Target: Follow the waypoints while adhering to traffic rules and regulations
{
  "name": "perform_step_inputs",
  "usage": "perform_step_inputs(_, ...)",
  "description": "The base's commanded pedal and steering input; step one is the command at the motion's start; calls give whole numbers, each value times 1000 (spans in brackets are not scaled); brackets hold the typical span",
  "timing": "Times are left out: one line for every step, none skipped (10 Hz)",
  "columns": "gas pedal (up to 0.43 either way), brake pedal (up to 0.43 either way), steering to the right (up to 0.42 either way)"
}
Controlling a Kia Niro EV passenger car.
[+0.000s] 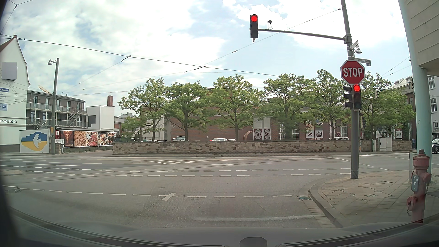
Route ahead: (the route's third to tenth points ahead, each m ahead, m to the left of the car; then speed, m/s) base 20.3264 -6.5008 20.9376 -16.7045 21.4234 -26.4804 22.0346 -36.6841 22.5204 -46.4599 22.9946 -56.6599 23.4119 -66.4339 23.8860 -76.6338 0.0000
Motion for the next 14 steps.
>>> perform_step_inputs(0,323,36)
perform_step_inputs(0,323,36)
perform_step_inputs(0,323,36)
perform_step_inputs(0,323,36)
perform_step_inputs(0,323,36)
perform_step_inputs(0,323,36)
perform_step_inputs(0,323,36)
perform_step_inputs(0,323,36)
perform_step_inputs(0,323,36)
perform_step_inputs(0,323,36)
perform_step_inputs(0,323,36)
perform_step_inputs(0,305,36)
perform_step_inputs(0,262,36)
perform_step_inputs(0,256,36)
